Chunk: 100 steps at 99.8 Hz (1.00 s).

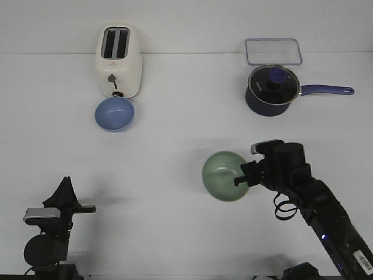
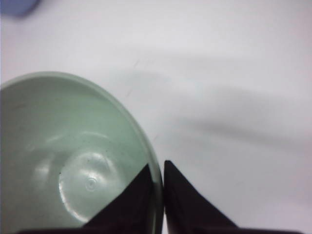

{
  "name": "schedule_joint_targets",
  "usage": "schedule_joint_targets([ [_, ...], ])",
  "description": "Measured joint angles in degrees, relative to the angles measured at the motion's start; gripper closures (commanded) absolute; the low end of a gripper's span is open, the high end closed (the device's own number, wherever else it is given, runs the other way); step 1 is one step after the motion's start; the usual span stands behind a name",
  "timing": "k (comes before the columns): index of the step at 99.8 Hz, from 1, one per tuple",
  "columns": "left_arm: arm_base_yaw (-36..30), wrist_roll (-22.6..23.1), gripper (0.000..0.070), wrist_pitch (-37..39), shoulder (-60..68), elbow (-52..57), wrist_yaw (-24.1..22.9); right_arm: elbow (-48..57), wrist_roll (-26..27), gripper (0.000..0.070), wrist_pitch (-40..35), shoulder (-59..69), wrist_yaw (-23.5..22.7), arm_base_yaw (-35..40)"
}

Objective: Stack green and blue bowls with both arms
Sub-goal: 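Carry the green bowl with the right gripper toward the table center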

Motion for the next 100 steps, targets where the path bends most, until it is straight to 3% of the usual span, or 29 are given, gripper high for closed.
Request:
schedule_joint_targets([
  [16, 0.0, -1.7, 0.0685, 0.0, 0.0, 0.0, 0.0, -2.1, 2.4, 0.0700, 3.3, 3.8, 1.0, 7.0],
  [53, 0.0, -16.3, 0.0686, 0.0, 0.0, 0.0, 0.0, -2.1, 3.2, 0.0699, 7.5, 15.6, 5.5, 15.4],
  [58, 0.0, -18.2, 0.0686, 0.0, 0.0, 0.0, 0.0, -2.1, 3.2, 0.0659, 7.9, 16.5, 5.7, 15.7],
  [67, 0.0, -21.8, 0.0689, 0.0, 0.0, 0.0, 0.0, -2.2, 3.2, 0.0448, 8.4, 16.8, 5.8, 16.0],
  [71, 0.0, -23.5, 0.0689, 0.0, 0.0, 0.0, 0.0, -2.2, 3.2, 0.0392, 8.8, 16.8, 5.6, 16.0],
  [100, 0.0, -36.3, 0.0687, -1.6, 0.2, 3.2, 1.5, -2.1, 3.2, 0.0369, 8.9, 6.0, 5.6, 13.8],
])
